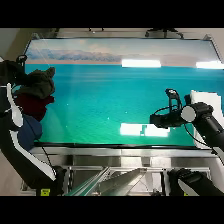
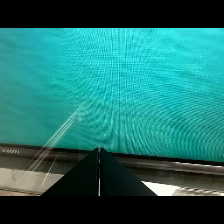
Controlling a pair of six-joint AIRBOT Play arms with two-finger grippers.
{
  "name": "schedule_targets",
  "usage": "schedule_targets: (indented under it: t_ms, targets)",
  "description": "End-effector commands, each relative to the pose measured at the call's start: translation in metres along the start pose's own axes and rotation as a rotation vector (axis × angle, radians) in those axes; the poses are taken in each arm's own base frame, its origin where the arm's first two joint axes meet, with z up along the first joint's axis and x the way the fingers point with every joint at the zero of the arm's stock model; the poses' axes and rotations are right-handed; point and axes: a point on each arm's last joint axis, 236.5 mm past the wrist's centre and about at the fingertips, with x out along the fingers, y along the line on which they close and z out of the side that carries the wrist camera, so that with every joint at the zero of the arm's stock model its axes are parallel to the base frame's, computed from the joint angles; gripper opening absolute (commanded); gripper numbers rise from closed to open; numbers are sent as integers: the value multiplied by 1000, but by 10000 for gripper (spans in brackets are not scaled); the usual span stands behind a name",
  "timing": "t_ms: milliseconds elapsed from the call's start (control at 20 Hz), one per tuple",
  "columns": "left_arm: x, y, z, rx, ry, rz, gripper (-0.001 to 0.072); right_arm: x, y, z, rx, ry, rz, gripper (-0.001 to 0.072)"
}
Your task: Fold the shirts.
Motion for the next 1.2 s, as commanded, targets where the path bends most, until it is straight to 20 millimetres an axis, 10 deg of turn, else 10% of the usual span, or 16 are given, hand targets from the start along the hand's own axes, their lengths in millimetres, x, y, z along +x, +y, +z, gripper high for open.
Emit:
schedule_targets:
  t_ms: [0,250,400,550,900,950,1000,1150]
  targets:
    - [-57,-43,36,56,-152,-87,14,0,0,0,0,1,0,20]
    - [-115,-147,37,133,-186,-404,14,0,0,0,0,1,0,20]
    - [-202,-248,45,220,-314,-724,14,0,0,0,0,2,0,20]
    - [-258,-320,3,404,-270,-833,14,0,0,0,0,2,0,20]
    - [-242,-443,-112,512,-4,-964,19,0,0,1,0,-2,1,20]
    - [-238,-451,-121,523,17,-969,102,1,1,4,0,-15,5,20]
    - [-235,-455,-128,525,36,-961,617,1,2,6,0,-25,7,20]
    - [-219,-432,-135,495,117,-866,687,1,4,2,4,-6,17,20]
